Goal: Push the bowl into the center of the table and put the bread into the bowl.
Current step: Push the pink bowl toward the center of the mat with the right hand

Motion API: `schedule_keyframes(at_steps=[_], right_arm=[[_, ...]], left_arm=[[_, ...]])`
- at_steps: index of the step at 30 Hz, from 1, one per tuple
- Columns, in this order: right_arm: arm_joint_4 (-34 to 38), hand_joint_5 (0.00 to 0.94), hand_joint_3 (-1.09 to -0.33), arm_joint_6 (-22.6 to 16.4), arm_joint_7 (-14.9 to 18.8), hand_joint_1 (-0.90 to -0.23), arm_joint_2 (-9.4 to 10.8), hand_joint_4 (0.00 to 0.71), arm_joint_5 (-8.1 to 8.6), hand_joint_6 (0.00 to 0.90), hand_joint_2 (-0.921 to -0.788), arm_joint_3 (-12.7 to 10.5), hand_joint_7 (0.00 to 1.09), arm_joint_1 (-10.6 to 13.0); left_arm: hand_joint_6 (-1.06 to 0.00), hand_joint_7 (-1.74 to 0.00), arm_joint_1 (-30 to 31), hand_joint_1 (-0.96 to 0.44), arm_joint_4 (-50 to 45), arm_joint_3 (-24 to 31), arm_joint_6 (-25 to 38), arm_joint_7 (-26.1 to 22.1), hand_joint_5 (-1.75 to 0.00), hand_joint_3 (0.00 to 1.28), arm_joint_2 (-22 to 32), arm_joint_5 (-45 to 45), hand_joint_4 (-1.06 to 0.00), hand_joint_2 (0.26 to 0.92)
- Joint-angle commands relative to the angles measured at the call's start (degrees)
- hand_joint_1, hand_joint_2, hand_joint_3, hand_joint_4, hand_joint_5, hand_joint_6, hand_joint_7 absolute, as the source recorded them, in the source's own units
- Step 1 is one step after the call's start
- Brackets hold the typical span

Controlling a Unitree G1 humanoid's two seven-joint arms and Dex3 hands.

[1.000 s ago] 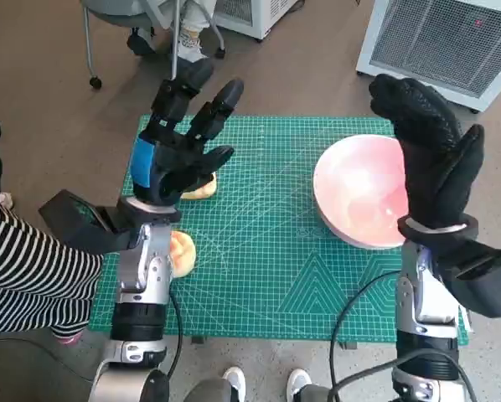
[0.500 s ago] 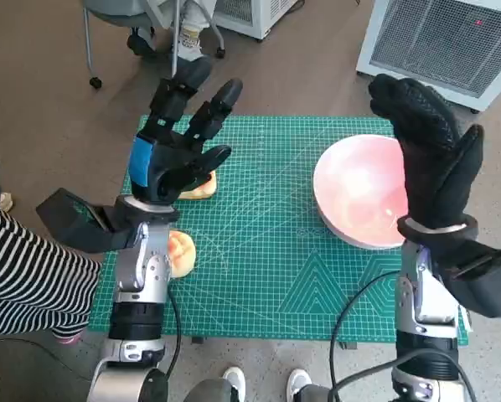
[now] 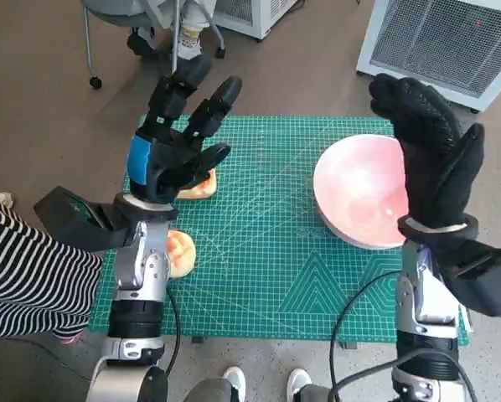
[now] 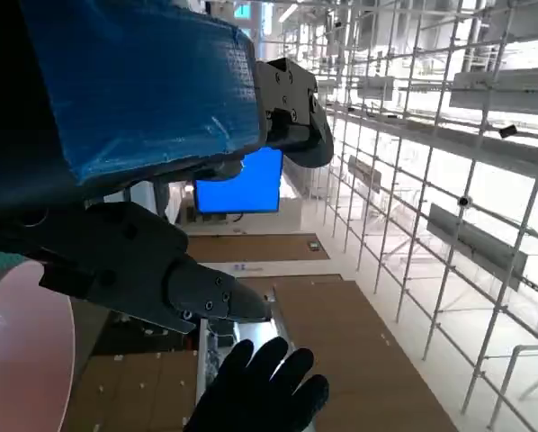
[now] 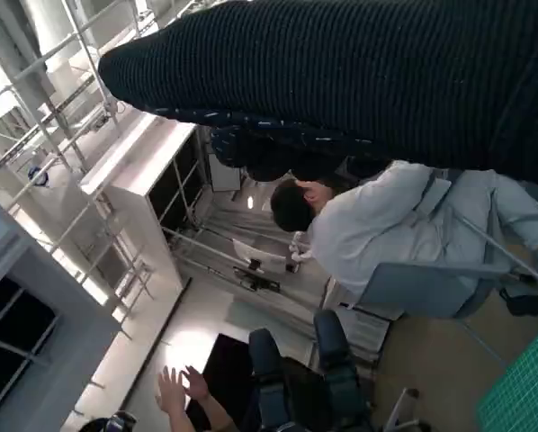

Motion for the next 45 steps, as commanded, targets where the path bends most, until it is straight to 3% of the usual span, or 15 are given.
schedule_keyframes(at_steps=[1, 6, 9, 14, 19, 25, 36, 37, 45], right_arm=[[0.86, 0.003, -0.667, 0.48, 1.01, -0.712, -1.43, 0.236, 1.35, 0.173, -0.921, -1.49, 0.38, 1.58], [3.96, 0.000, -0.679, -0.49, 2.45, -0.711, -3.74, 0.202, 2.89, 0.138, -0.921, -4.18, 0.37, 0.97], [6.48, 0.000, -0.690, -1.56, 2.22, -0.700, -5.23, 0.193, 2.88, 0.124, -0.921, -6.04, 0.36, 0.42], [11.12, 0.000, -0.716, -4.40, 0.08, -0.690, -7.28, 0.184, 0.79, 0.112, -0.921, -8.62, 0.36, -0.33], [19.57, 0.000, -0.765, -7.53, -4.38, -0.683, -10.02, 0.168, -2.67, 0.087, -0.921, -10.96, 0.36, -1.73], [31.22, 0.000, -0.798, -9.31, -8.29, -0.681, -12.46, 0.156, -4.21, 0.062, -0.921, -12.73, 0.36, -4.36], [47.96, 0.000, -0.862, -8.25, -10.24, -0.643, -13.37, 0.153, -2.30, 0.045, -0.921, -14.53, 0.37, -8.06], [49.65, 0.000, -0.881, -7.53, -10.25, -0.614, -13.51, 0.145, -2.18, 0.038, -0.921, -14.66, 0.37, -8.49], [57.54, 0.002, -0.905, -3.58, -9.52, -0.591, -12.92, 0.136, -1.09, 0.035, -0.921, -15.74, 0.35, -10.26]], left_arm=[[-0.19, -0.56, -0.68, -0.33, 0.04, 0.12, 0.09, -0.33, 0.00, 0.13, 0.26, -0.41, -0.39, 0.921], [-0.18, -0.56, -0.88, -0.35, 0.97, 0.56, -0.25, -0.55, 0.00, 0.13, 0.40, -0.59, -0.39, 0.921], [-0.18, -0.55, -1.08, -0.35, 1.58, 1.04, -0.21, -0.78, -0.01, 0.14, 0.51, -0.99, -0.40, 0.921], [-0.19, -0.55, -1.46, -0.36, 2.40, 1.76, -0.34, -1.15, -0.01, 0.14, 0.63, -1.57, -0.41, 0.921], [-0.20, -0.54, -1.54, -0.37, 2.90, 2.42, -0.65, -1.28, -0.01, 0.14, 0.39, -2.20, -0.42, 0.921], [-0.23, -0.49, -1.62, -0.38, 3.30, 2.76, -0.81, -1.43, -0.01, 0.14, 0.14, -2.72, -0.42, 0.921], [-0.25, -0.47, -1.24, -0.38, 3.03, 2.95, -0.54, -2.08, -0.01, 0.15, 0.30, -3.04, -0.43, 0.921], [-0.26, -0.46, -1.16, -0.38, 2.95, 2.94, -0.52, -2.15, -0.01, 0.14, 0.34, -3.01, -0.43, 0.921], [-0.27, -0.44, -0.48, -0.38, 2.21, 2.91, -0.12, -2.44, -0.01, 0.15, 0.72, -2.98, -0.43, 0.921]])
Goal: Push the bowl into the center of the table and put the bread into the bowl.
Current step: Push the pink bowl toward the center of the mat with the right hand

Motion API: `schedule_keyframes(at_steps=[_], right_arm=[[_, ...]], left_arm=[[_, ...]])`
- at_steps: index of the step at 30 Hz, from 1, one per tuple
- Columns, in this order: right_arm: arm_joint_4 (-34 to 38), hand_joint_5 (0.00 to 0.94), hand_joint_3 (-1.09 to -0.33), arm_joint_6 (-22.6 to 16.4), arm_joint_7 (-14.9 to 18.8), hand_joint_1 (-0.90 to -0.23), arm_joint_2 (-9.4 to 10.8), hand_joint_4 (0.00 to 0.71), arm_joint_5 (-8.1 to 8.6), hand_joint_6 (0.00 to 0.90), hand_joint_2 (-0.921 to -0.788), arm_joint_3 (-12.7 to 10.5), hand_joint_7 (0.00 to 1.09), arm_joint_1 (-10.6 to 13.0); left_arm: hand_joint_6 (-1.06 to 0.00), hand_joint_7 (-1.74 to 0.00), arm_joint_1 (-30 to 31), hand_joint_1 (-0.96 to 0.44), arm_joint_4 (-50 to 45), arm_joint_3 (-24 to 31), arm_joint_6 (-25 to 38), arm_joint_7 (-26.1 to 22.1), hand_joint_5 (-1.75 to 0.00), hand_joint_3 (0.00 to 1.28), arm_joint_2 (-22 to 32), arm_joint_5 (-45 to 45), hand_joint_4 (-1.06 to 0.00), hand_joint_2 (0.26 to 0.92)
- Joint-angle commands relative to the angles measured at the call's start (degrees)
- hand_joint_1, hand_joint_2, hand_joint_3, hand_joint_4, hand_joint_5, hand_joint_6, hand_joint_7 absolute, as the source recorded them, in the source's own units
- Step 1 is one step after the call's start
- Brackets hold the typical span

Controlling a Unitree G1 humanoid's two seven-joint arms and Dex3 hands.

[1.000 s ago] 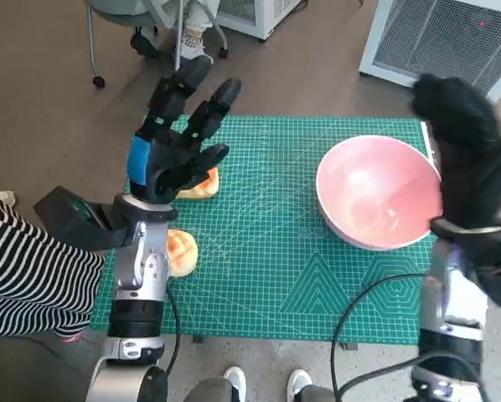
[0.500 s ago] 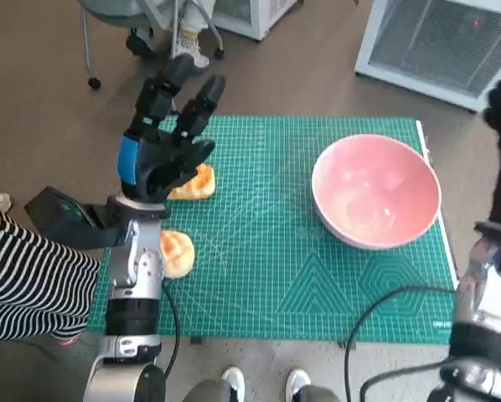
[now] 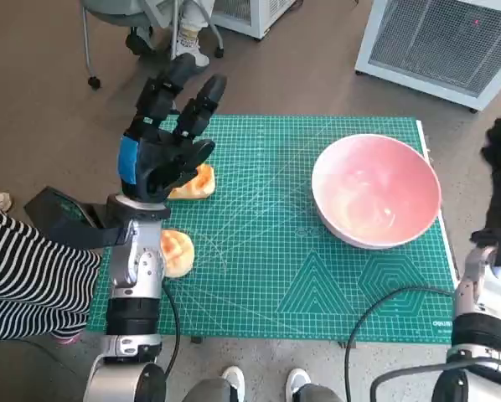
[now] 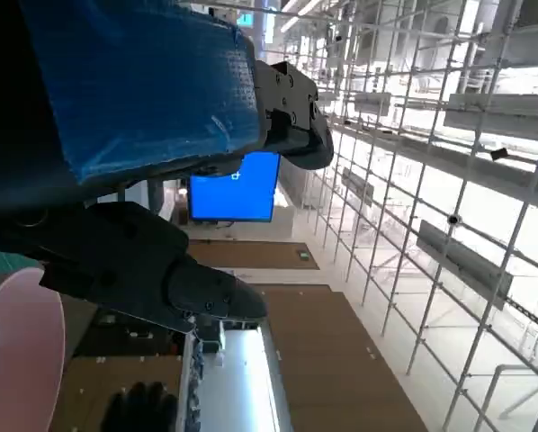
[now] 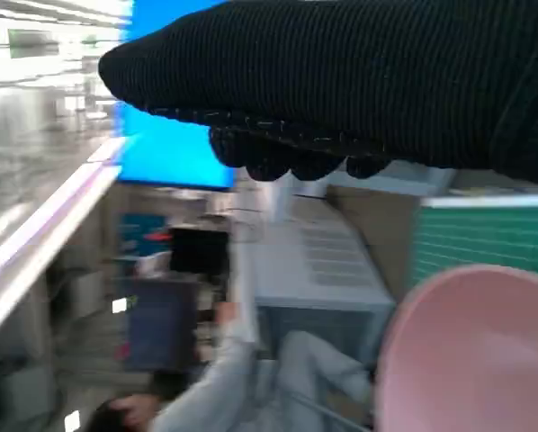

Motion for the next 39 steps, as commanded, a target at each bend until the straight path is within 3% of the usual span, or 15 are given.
schedule_keyframes(at_steps=[1, 12, 39], right_arm=[[4.54, 0.002, -0.906, 3.00, -0.09, -0.589, 0.73, 0.137, 1.55, 0.035, -0.921, -1.09, 0.35, -0.35], [8.68, 0.002, -0.857, 6.84, 1.81, -0.579, 3.37, 0.158, 3.61, 0.107, -0.921, -2.53, 0.29, -2.17], [9.95, 0.006, -0.852, 8.88, 6.12, -0.607, 10.98, 0.178, 1.50, 0.138, -0.921, 0.71, 0.24, -6.64]], left_arm=[[-0.27, -0.44, 0.21, -0.38, -0.85, 0.05, 0.25, -0.40, -0.01, 0.15, 0.49, -0.43, -0.43, 0.921], [-0.27, -0.42, 1.39, -0.38, -2.70, 0.06, 1.34, -0.31, 0.00, 0.15, 1.14, -0.52, -0.43, 0.921], [-0.30, -0.39, 4.91, -0.38, -7.14, 0.15, 1.82, 3.29, -0.01, 0.15, 2.29, 1.26, -0.45, 0.921]])
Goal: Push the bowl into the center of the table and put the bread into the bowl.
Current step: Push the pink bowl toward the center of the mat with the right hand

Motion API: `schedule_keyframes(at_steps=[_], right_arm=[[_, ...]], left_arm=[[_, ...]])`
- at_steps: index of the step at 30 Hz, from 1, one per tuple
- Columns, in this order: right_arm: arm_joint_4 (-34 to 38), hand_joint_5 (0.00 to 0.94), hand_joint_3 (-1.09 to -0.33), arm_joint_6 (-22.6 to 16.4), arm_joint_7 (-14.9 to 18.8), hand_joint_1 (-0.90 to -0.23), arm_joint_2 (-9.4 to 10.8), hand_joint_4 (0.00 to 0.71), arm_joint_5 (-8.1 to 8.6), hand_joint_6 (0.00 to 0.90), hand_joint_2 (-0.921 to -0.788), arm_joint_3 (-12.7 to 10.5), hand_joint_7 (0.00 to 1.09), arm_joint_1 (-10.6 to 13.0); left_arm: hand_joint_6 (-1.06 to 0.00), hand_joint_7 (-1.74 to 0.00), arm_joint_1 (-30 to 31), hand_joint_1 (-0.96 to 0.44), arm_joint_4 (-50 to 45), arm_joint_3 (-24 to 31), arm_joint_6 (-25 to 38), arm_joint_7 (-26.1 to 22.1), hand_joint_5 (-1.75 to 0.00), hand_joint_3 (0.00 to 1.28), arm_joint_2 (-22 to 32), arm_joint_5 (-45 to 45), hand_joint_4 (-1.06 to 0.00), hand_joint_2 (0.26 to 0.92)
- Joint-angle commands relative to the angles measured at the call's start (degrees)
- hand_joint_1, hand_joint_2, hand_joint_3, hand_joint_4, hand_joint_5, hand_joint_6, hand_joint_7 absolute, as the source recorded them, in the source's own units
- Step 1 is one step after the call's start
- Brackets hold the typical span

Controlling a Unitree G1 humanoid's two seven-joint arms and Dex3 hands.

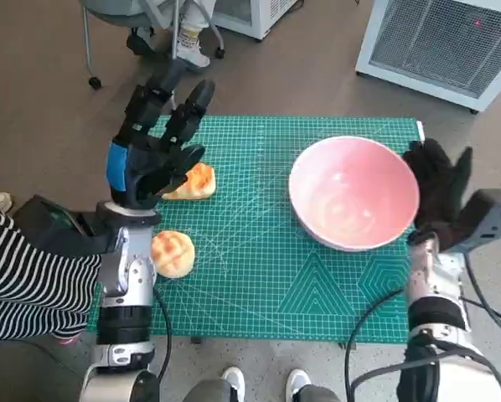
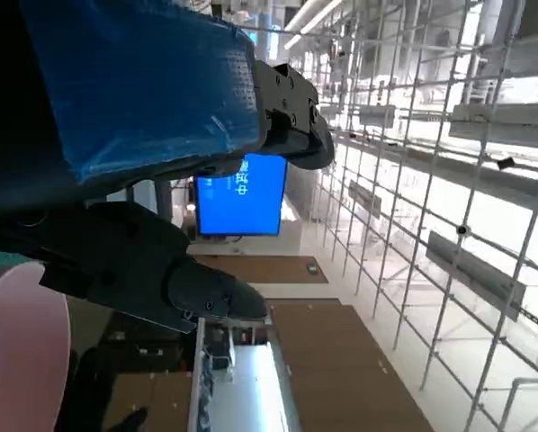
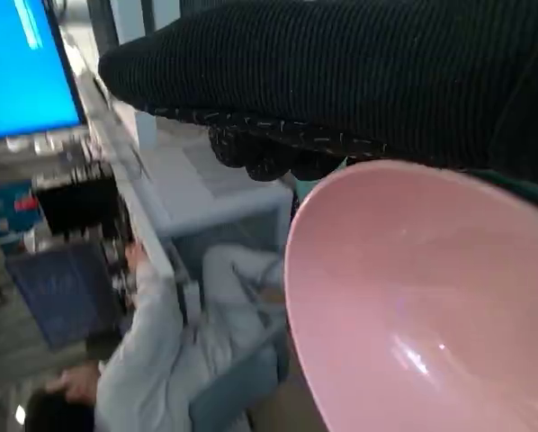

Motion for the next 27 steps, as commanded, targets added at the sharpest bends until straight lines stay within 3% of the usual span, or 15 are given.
schedule_keyframes(at_steps=[1, 11, 27], right_arm=[[1.12, 0.005, -0.857, 1.12, 1.17, -0.603, 1.62, 0.177, -0.44, 0.138, -0.921, 0.88, 0.24, -0.21], [0.93, 0.000, -0.863, 1.17, 3.14, -0.606, 4.13, 0.167, -0.26, 0.133, -0.921, 2.13, 0.22, -0.82], [1.02, 0.000, -0.851, 2.50, 4.84, -0.619, 7.26, 0.146, 0.22, 0.127, -0.921, 2.16, 0.18, -1.91]], left_arm=[[-0.31, -0.39, 1.25, -0.38, -1.82, -0.11, 0.20, 0.93, -0.01, 0.15, 0.74, 0.74, -0.45, 0.921], [-0.31, -0.38, 2.55, -0.38, -3.48, -0.44, -0.12, 2.30, -0.01, 0.15, 0.80, 1.49, -0.45, 0.921], [-0.30, -0.35, 2.90, -0.39, -3.52, -0.53, -0.65, 3.32, 0.00, 0.16, 0.68, 2.50, -0.44, 0.921]])
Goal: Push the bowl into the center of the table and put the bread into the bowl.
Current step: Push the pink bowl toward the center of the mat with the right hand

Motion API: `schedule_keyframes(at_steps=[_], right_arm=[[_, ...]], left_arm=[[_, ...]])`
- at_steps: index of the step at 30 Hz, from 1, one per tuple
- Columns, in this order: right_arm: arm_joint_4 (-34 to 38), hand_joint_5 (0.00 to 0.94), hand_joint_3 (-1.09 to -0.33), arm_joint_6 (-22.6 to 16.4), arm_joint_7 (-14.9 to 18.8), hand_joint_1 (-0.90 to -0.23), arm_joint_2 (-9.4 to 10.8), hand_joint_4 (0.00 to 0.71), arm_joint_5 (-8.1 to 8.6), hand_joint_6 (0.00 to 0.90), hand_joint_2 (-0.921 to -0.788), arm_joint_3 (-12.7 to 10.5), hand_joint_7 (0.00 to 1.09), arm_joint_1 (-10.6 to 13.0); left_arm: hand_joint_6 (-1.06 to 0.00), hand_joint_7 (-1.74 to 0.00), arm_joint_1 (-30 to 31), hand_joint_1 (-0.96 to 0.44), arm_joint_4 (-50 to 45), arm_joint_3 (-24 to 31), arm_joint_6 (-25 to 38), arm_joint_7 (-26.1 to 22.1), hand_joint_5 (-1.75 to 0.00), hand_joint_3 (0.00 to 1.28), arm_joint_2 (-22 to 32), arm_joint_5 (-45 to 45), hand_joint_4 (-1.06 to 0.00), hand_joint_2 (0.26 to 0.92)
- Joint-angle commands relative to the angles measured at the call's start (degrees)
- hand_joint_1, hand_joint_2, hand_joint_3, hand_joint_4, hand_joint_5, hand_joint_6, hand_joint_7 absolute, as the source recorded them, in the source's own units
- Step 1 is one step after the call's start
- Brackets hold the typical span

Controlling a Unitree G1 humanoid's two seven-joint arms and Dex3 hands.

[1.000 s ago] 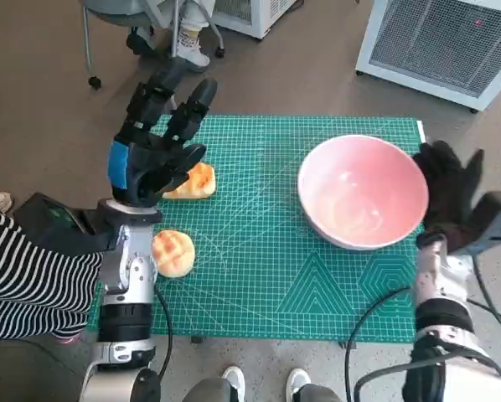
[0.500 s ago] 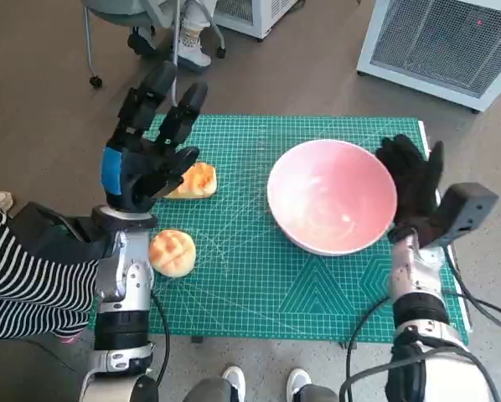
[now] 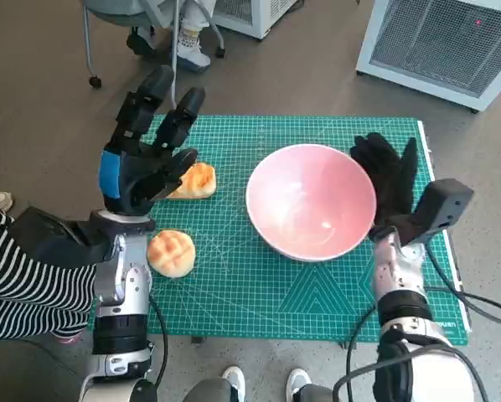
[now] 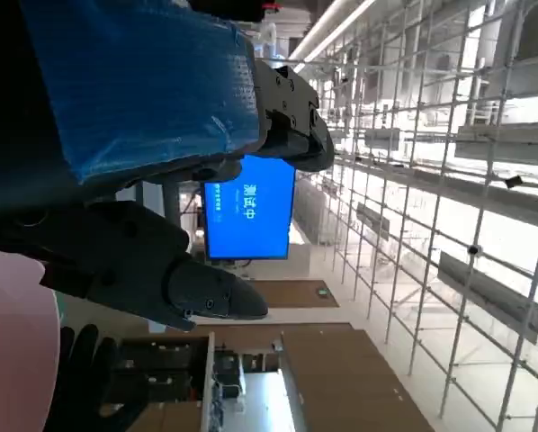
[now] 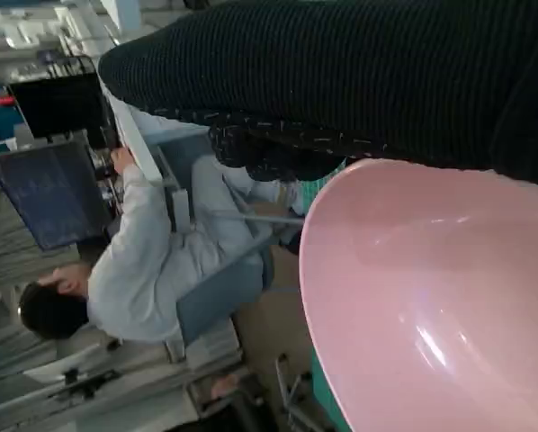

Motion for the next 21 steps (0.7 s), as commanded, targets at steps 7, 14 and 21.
schedule_keyframes(at_steps=[7, 14, 21], right_arm=[[0.46, 0.001, -0.861, 1.57, 0.00, -0.606, 1.02, 0.145, -0.64, 0.132, -0.921, 0.90, 0.17, -0.03], [-1.01, 0.003, -0.875, -0.42, -0.97, -0.601, -1.18, 0.150, -1.72, 0.133, -0.921, 2.17, 0.16, 0.44], [-5.13, 0.007, -0.874, -5.20, -2.81, -0.612, -3.32, 0.160, -3.18, 0.139, -0.921, 3.18, 0.16, 1.26]], left_arm=[[-0.30, -0.34, 0.19, -0.39, -0.18, -0.44, -0.35, 0.09, 0.00, 0.17, 0.05, 0.32, -0.44, 0.921], [-0.31, -0.33, 0.12, -0.40, 0.01, -0.56, 0.32, -0.64, 0.00, 0.16, -0.08, -0.54, -0.44, 0.921], [-0.30, -0.31, -0.31, -0.40, 0.80, -0.55, 0.29, -1.38, 0.00, 0.16, -0.21, -0.99, -0.43, 0.921]])
